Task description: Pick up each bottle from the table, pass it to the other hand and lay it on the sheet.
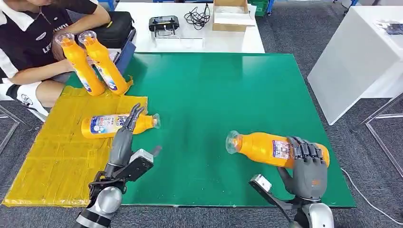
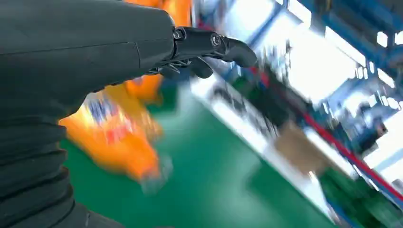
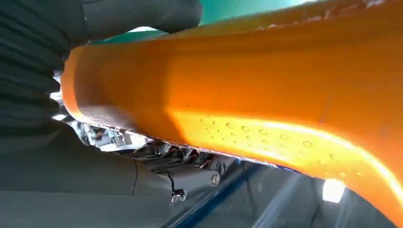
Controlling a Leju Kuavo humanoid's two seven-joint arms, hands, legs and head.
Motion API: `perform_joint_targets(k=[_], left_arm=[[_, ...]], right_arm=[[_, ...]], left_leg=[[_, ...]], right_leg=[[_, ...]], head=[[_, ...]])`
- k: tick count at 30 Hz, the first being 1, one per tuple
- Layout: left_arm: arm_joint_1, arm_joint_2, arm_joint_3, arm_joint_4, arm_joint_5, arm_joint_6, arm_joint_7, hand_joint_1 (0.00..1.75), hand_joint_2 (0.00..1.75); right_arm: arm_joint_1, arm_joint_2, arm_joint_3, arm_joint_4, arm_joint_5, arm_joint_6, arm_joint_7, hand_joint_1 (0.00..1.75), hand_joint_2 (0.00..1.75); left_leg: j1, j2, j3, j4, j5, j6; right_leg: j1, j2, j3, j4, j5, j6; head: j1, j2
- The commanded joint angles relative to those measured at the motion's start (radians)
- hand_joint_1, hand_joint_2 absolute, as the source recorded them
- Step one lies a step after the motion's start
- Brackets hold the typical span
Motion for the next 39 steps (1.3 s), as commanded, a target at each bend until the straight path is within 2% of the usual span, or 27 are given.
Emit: perform_joint_targets(k=[1, 2, 4, 5, 12, 16, 21, 22, 27, 29, 30, 35, 39], left_arm=[[-0.025, 0.0, -0.035, 0.024, 0.023, -0.024, -0.004, 0.0, 1.75], [-0.027, 0.002, -0.026, 0.029, 0.207, -0.16, -0.018, 0.0, 1.75], [-0.035, 0.018, -0.031, 0.048, 0.327, -0.251, -0.013, 0.0, 1.75], [-0.041, 0.021, -0.041, 0.063, 0.388, -0.298, -0.012, 0.0, 1.75], [-0.071, 0.025, -0.129, 0.079, 0.579, -0.439, -0.024, 0.0, 1.75], [-0.121, 0.025, -0.207, 0.085, 0.66, -0.473, -0.02, 0.0, 1.75], [-0.153, 0.021, -0.253, 0.097, 0.709, -0.458, -0.025, 0.0, 1.75], [-0.153, 0.021, -0.253, 0.097, 0.709, -0.458, -0.025, 0.0, 1.75], [-0.166, 0.019, -0.288, 0.093, 0.71, -0.427, -0.049, 0.0, 1.75], [-0.168, 0.019, -0.291, 0.093, 0.708, -0.42, -0.053, 0.0, 1.75], [-0.174, 0.016, -0.302, 0.089, 0.684, -0.391, -0.066, 0.0, 1.75], [-0.175, 0.014, -0.307, 0.087, 0.674, -0.379, -0.07, 0.0, 1.75], [-0.184, 0.007, -0.331, 0.078, 0.525, -0.246, -0.105, 0.0, 1.75]], right_arm=[[0.008, 0.101, -0.084, -0.085, -0.016, -0.011, -0.027, 1.75, 1.75], [0.009, 0.155, -0.139, -0.098, -0.12, -0.011, -0.172, 1.75, 1.75], [-0.003, 0.21, -0.185, -0.093, -0.245, -0.011, -0.312, 1.75, 1.75], [-0.01, 0.229, -0.196, -0.091, -0.289, -0.011, -0.348, 1.75, 1.75], [-0.101, 0.145, 0.003, 0.053, -0.582, 0.027, -0.318, 1.75, 1.75], [-0.209, 0.167, 0.066, 0.214, -0.784, 0.144, -0.398, 1.75, 1.75], [-0.283, 0.218, 0.205, 0.362, -0.824, 0.218, -0.424, 1.73, 1.75], [-0.283, 0.218, 0.205, 0.362, -0.824, 0.218, -0.424, 1.73, 1.75], [-0.339, 0.245, 0.352, 0.499, -0.841, 0.27, -0.419, 1.75, 1.75], [-0.345, 0.245, 0.364, 0.51, -0.842, 0.274, -0.418, 1.75, 1.75], [-0.37, 0.254, 0.41, 0.553, -0.838, 0.297, -0.413, 1.75, 1.75], [-0.377, 0.251, 0.425, 0.556, -0.835, 0.306, -0.407, 1.75, 1.75], [-0.413, 0.224, 0.53, 0.567, -0.808, 0.389, -0.392, 1.75, 1.75]], left_leg=[[0.0, 0.0, 0.003, 0.0, -0.001, -0.001], [0.0, 0.001, 0.003, 0.0, -0.001, -0.001], [0.0, 0.0, 0.003, 0.0, -0.002, -0.002], [0.0, 0.0, 0.003, -0.001, -0.001, -0.002], [0.0, 0.003, 0.004, -0.001, -0.001, -0.002], [0.0, 0.005, 0.004, -0.001, -0.001, -0.002], [0.001, 0.005, 0.008, -0.003, -0.001, -0.003], [0.001, 0.004, 0.003, -0.001, -0.001, -0.002], [0.001, 0.006, 0.008, -0.003, -0.002, -0.003], [0.002, 0.004, 0.006, -0.001, -0.002, -0.002], [0.002, 0.004, 0.004, -0.001, -0.001, -0.002], [0.002, 0.001, 0.002, -0.001, 0.0, -0.001], [0.002, 0.001, 0.002, -0.001, 0.0, -0.001]], right_leg=[[0.0, 0.001, 0.003, 0.0, -0.001, 0.0], [0.0, 0.001, 0.002, 0.0, -0.001, -0.001], [0.0, 0.0, 0.003, 0.0, -0.002, -0.001], [0.0, 0.001, 0.003, 0.0, -0.001, -0.001], [0.0, 0.003, 0.003, -0.001, 0.0, -0.001], [0.0, 0.005, 0.002, -0.002, 0.001, -0.001], [0.001, 0.006, 0.006, -0.003, 0.001, -0.002], [0.001, 0.005, 0.002, -0.001, 0.001, -0.001], [0.001, 0.006, 0.007, -0.003, 0.0, -0.002], [0.001, 0.005, 0.005, -0.001, -0.001, -0.002], [0.001, 0.004, 0.003, -0.001, 0.0, -0.001], [0.001, 0.002, 0.002, -0.001, 0.0, -0.001], [0.001, 0.002, 0.002, 0.0, 0.0, -0.001]], head=[[0.0, 0.0], [0.0, 0.0], [0.0, 0.0], [0.0, 0.0], [0.0, 0.0], [0.0, 0.0], [0.0, 0.0], [0.0, 0.0], [0.0, 0.0], [0.001, 0.0], [0.0, 0.0], [0.0, 0.0], [0.001, 0.0]])
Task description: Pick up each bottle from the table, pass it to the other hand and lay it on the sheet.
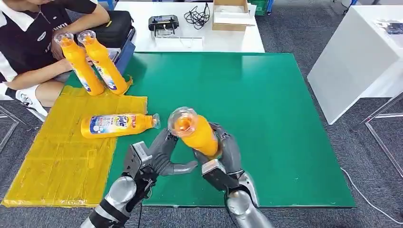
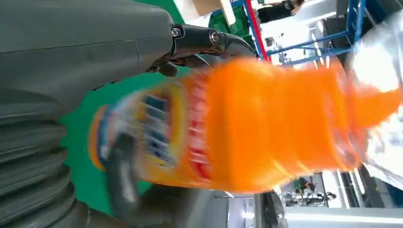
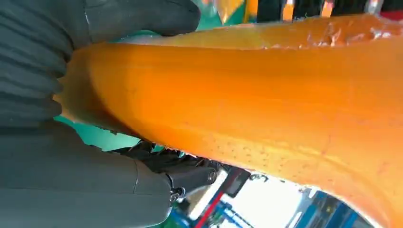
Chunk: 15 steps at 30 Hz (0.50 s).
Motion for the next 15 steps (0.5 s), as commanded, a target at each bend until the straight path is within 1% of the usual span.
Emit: perform_joint_targets(k=[1, 2, 3, 4, 5, 6, 7, 10, 12, 13, 15], left_arm=[[-0.051, 0.004, -0.063, 0.043, -0.161, 0.151, -0.036, 0.0, 1.75], [-0.05, 0.001, -0.061, 0.04, -0.179, 0.175, -0.038, 0.0, 1.75], [-0.047, -0.003, -0.055, 0.036, -0.197, 0.203, -0.047, 0.0, 1.75], [-0.043, -0.007, -0.051, 0.032, -0.202, 0.215, -0.051, 0.0, 1.75], [-0.04, -0.009, -0.047, 0.031, -0.206, 0.227, -0.054, 0.0, 1.75], [-0.036, -0.016, -0.038, 0.032, -0.201, 0.241, -0.057, 1.75, 1.75], [-0.035, -0.017, -0.037, 0.033, -0.199, 0.244, -0.058, 1.75, 1.75], [-0.035, -0.02, -0.032, 0.042, -0.191, 0.25, -0.062, 1.75, 1.75], [-0.037, -0.022, -0.028, 0.047, -0.185, 0.252, -0.063, 1.75, 1.75], [-0.038, -0.024, -0.025, 0.05, -0.179, 0.251, -0.063, 1.75, 1.75], [-0.042, -0.027, -0.018, 0.057, -0.151, 0.243, -0.065, 1.75, 1.75]], right_arm=[[-0.107, -0.045, 0.184, 0.131, 0.036, 0.096, 0.028, 1.75, 1.75], [-0.106, -0.05, 0.21, 0.127, 0.061, 0.102, 0.037, 1.75, 1.75], [-0.103, -0.053, 0.23, 0.121, 0.078, 0.109, 0.043, 1.75, 1.75], [-0.101, -0.055, 0.239, 0.118, 0.087, 0.11, 0.045, 1.75, 1.75], [-0.097, -0.054, 0.249, 0.115, 0.097, 0.107, 0.05, 1.75, 1.75], [-0.091, -0.055, 0.258, 0.109, 0.104, 0.103, 0.054, 1.75, 1.75], [-0.087, -0.053, 0.26, 0.106, 0.107, 0.101, 0.056, 1.75, 1.75], [-0.079, -0.058, 0.263, 0.096, 0.112, 0.094, 0.064, 1.75, 1.75], [-0.084, -0.066, 0.262, 0.098, 0.114, 0.091, 0.066, 1.75, 1.75], [-0.085, -0.067, 0.258, 0.099, 0.111, 0.089, 0.067, 1.75, 1.75], [-0.085, -0.069, 0.241, 0.1, 0.1, 0.079, 0.065, 1.75, 1.75]], left_leg=[[0.0, 0.001, 0.002, 0.0, -0.001, -0.001], [0.001, 0.002, 0.005, 0.0, -0.001, -0.001], [0.0, 0.001, 0.003, -0.001, -0.001, -0.001], [0.0, 0.002, 0.005, -0.001, -0.002, -0.001], [0.0, 0.001, 0.004, -0.001, -0.001, -0.001], [0.0, -0.001, 0.003, -0.001, -0.001, -0.001], [0.001, 0.0, 0.006, -0.001, -0.001, -0.001], [0.001, 0.0, 0.005, -0.001, -0.002, -0.001], [0.001, 0.0, 0.002, -0.001, 0.0, -0.001], [0.001, -0.001, 0.005, -0.001, -0.001, -0.001], [0.001, -0.001, 0.004, -0.001, -0.001, -0.001]], right_leg=[[0.0, 0.001, 0.002, -0.001, 0.0, 0.0], [0.001, 0.002, 0.005, -0.001, -0.001, -0.001], [0.0, 0.001, 0.003, -0.001, 0.0, -0.001], [0.0, 0.002, 0.005, -0.001, -0.001, -0.001], [0.0, 0.001, 0.005, -0.001, -0.001, -0.001], [0.0, 0.0, 0.003, -0.001, -0.001, 0.0], [0.001, 0.0, 0.006, -0.002, -0.001, -0.001], [0.001, 0.001, 0.006, -0.002, -0.001, -0.001], [0.001, -0.001, 0.003, -0.001, -0.001, 0.0], [0.0, -0.001, 0.005, -0.002, -0.001, 0.0], [0.0, -0.001, 0.004, -0.002, -0.001, 0.0]], head=[[0.0, 0.0], [0.0, 0.0], [0.0, 0.0], [0.0, 0.0], [0.0, 0.0], [0.0, 0.0], [0.0, 0.0], [0.0, 0.0], [0.0, 0.0], [0.0, 0.0], [0.0, 0.0]])
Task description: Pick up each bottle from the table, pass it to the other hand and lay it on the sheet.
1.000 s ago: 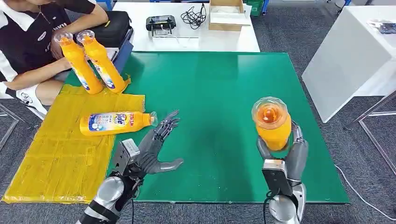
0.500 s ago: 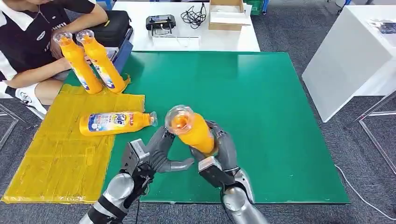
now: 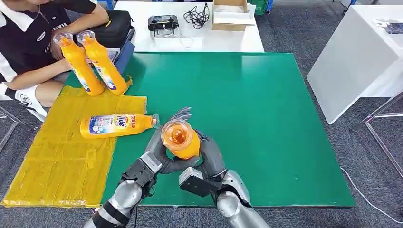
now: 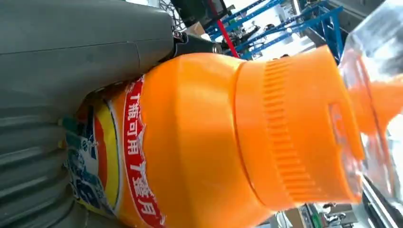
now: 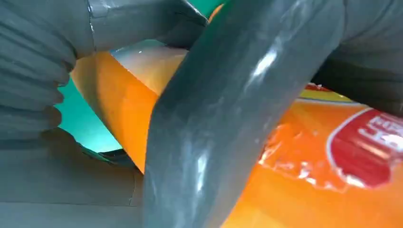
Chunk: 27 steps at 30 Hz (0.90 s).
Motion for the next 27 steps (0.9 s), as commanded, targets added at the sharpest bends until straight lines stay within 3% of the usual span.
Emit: perform_joint_targets(k=[1, 2, 3, 4, 11, 13, 18, 20, 27], left_arm=[[-0.049, -0.021, 0.006, 0.058, 0.051, -0.005, 0.0, 1.75, 1.75], [-0.051, -0.02, 0.007, 0.058, 0.053, -0.005, 0.0, 1.75, 1.75], [-0.054, -0.019, 0.01, 0.059, 0.059, -0.006, 0.0, 1.75, 1.75], [-0.056, -0.018, 0.013, 0.058, 0.06, -0.003, 0.0, 1.75, 1.75], [-0.077, -0.002, 0.055, 0.048, 0.032, 0.047, -0.005, 1.75, 1.75], [-0.09, 0.005, 0.072, 0.054, -0.048, 0.132, 0.003, 1.75, 1.75], [-0.217, 0.11, 0.151, 0.2, -0.479, 0.242, 0.235, 1.75, 1.75], [-0.232, 0.106, 0.198, 0.224, -0.485, 0.214, 0.213, 1.75, 1.75], [-0.218, 0.09, 0.196, 0.209, -0.498, 0.211, 0.21, 1.75, 1.75]], right_arm=[[-0.024, -0.05, 0.06, 0.05, -0.003, -0.02, -0.001, 1.75, 1.75], [-0.024, -0.052, 0.059, 0.05, -0.003, -0.019, -0.001, 1.75, 1.75], [-0.016, -0.05, 0.046, 0.04, -0.012, -0.034, -0.003, 1.57, 1.75], [-0.011, -0.05, 0.037, 0.033, -0.019, -0.043, -0.004, 0.0, 1.75], [0.028, -0.078, -0.014, -0.047, -0.039, -0.07, -0.005, 0.0, 1.75], [0.049, -0.084, -0.047, -0.08, -0.039, -0.105, -0.005, 0.0, 1.75], [0.184, -0.137, -0.218, -0.302, 0.005, -0.182, 0.008, 0.0, 1.75], [0.217, -0.15, -0.255, -0.355, 0.017, -0.152, 0.012, 0.0, 1.75], [0.211, -0.132, -0.253, -0.34, 0.023, -0.148, 0.01, 0.0, 1.75]], left_leg=[[0.0, -0.001, 0.004, -0.001, -0.001, -0.001], [0.0, -0.002, 0.006, -0.001, -0.001, -0.001], [0.001, -0.001, 0.005, -0.001, -0.001, -0.001], [0.0, -0.001, 0.002, -0.001, 0.0, -0.001], [0.0, -0.002, 0.002, -0.001, 0.0, -0.001], [0.0, -0.002, 0.004, -0.001, -0.001, -0.001], [0.0, -0.005, 0.005, -0.001, 0.0, -0.001], [0.0, -0.005, 0.003, -0.001, 0.001, -0.001], [0.0, -0.001, 0.003, -0.001, -0.001, -0.001]], right_leg=[[0.0, -0.001, 0.005, -0.001, -0.001, 0.0], [0.0, -0.001, 0.007, -0.002, -0.002, -0.001], [0.0, -0.001, 0.006, -0.002, -0.001, -0.001], [0.0, -0.001, 0.003, -0.001, -0.001, 0.0], [0.0, -0.002, 0.003, -0.001, -0.001, 0.0], [0.0, -0.001, 0.004, -0.001, -0.001, -0.001], [0.0, -0.004, 0.006, -0.001, -0.002, -0.001], [0.0, -0.004, 0.004, -0.001, -0.001, -0.001], [0.0, 0.0, 0.004, -0.001, -0.001, 0.0]], head=[[0.0, 0.0], [0.0, 0.0], [0.0, 0.0], [0.0, 0.0], [0.0, 0.0], [0.0, 0.0], [0.0, 0.0], [0.0, 0.0], [0.0, 0.0]])
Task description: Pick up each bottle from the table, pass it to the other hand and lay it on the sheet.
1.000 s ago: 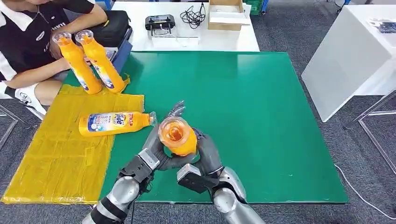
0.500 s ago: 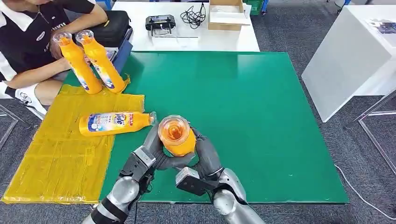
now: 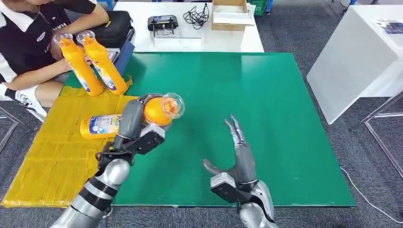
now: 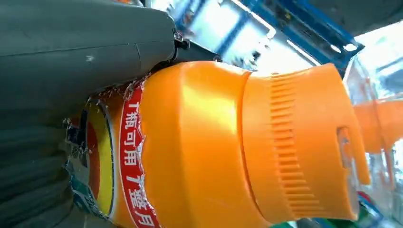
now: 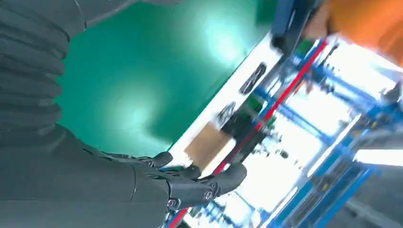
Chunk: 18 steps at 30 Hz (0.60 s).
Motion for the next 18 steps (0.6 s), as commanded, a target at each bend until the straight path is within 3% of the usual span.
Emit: perform_joint_targets(k=[1, 3, 6, 10, 11, 18], left_arm=[[-0.069, 0.019, 0.035, 0.113, -0.018, -0.004, 0.003, 1.75, 1.75], [-0.11, 0.085, 0.0, 0.169, -0.35, 0.033, 0.183, 1.75, 1.75], [-0.169, 0.162, -0.023, 0.247, -0.602, -0.105, 0.304, 1.75, 1.75], [-0.179, 0.205, -0.042, 0.327, -0.704, -0.233, 0.331, 1.75, 1.75], [-0.182, 0.243, -0.084, 0.367, -0.729, -0.322, 0.331, 1.75, 1.75], [-0.179, 0.294, -0.123, 0.444, -0.713, -0.363, 0.313, 1.75, 1.75]], right_arm=[[0.029, -0.031, -0.07, -0.073, 0.006, 0.01, 0.004, 0.0, 1.75], [0.061, -0.033, -0.122, -0.117, 0.018, -0.037, 0.01, 0.0, 1.75], [0.13, -0.048, -0.22, -0.233, 0.043, -0.034, 0.026, 0.0, 1.75], [0.168, -0.028, -0.302, -0.292, 0.052, -0.005, 0.026, 0.0, 1.75], [0.166, -0.02, -0.319, -0.288, 0.052, 0.01, 0.029, 0.0, 1.75], [0.145, -0.009, -0.324, -0.242, 0.066, 0.025, 0.024, 0.0, 1.75]], left_leg=[[0.0, -0.001, 0.006, -0.001, -0.002, -0.001], [0.0, -0.001, 0.003, -0.001, -0.001, -0.001], [0.0, -0.003, 0.002, -0.001, 0.0, -0.001], [0.0, -0.001, 0.004, -0.001, -0.001, -0.002], [0.0, 0.0, 0.005, -0.001, -0.001, -0.002], [0.001, 0.002, 0.006, -0.001, -0.002, -0.002]], right_leg=[[0.0, -0.001, 0.006, -0.001, -0.002, -0.001], [0.0, -0.001, 0.004, -0.001, -0.001, -0.001], [0.0, -0.003, 0.003, 0.0, -0.001, -0.001], [0.0, 0.0, 0.004, 0.0, -0.001, -0.001], [0.0, 0.0, 0.004, 0.0, -0.001, -0.001], [0.0, 0.003, 0.005, -0.001, -0.002, -0.001]], head=[[0.0, 0.0], [0.0, 0.0], [0.0, 0.0], [0.0, 0.0], [0.0, 0.0], [0.0, 0.0]])
